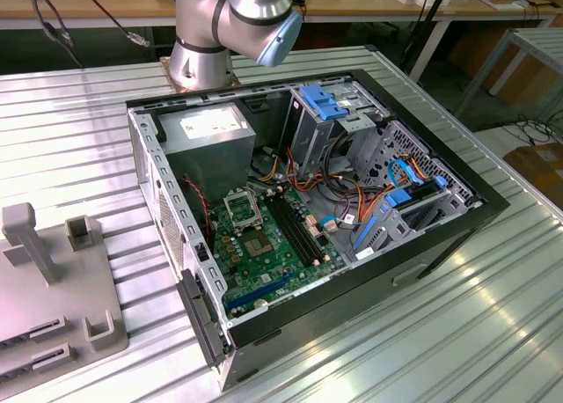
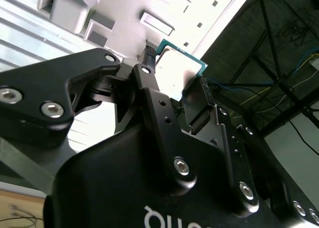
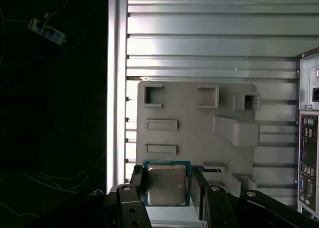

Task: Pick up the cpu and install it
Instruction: 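Pick up the cpu and move it towards the insertion slot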

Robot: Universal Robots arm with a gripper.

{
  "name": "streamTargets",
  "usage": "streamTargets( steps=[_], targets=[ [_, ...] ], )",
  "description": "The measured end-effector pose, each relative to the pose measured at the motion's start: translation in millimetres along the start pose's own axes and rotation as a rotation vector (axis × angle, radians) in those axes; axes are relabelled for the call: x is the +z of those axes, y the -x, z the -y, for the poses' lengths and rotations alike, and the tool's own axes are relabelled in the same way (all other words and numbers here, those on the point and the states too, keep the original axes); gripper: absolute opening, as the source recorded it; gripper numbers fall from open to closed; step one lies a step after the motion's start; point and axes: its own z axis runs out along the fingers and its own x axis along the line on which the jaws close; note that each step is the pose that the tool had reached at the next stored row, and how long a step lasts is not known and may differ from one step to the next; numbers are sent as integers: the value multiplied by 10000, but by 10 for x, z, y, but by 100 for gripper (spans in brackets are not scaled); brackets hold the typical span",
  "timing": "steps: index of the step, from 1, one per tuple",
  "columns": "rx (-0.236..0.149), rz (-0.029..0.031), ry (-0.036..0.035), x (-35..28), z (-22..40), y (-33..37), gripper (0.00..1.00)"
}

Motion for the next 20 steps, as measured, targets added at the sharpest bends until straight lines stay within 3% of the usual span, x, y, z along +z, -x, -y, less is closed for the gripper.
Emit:
streamTargets(
  steps=[9,15,20],
  targets=[
    [1,-39,1,-72,-1,10,47],
    [2,-89,1,-174,-2,18,47],
    [2,-103,2,-176,-2,19,47]
  ],
)
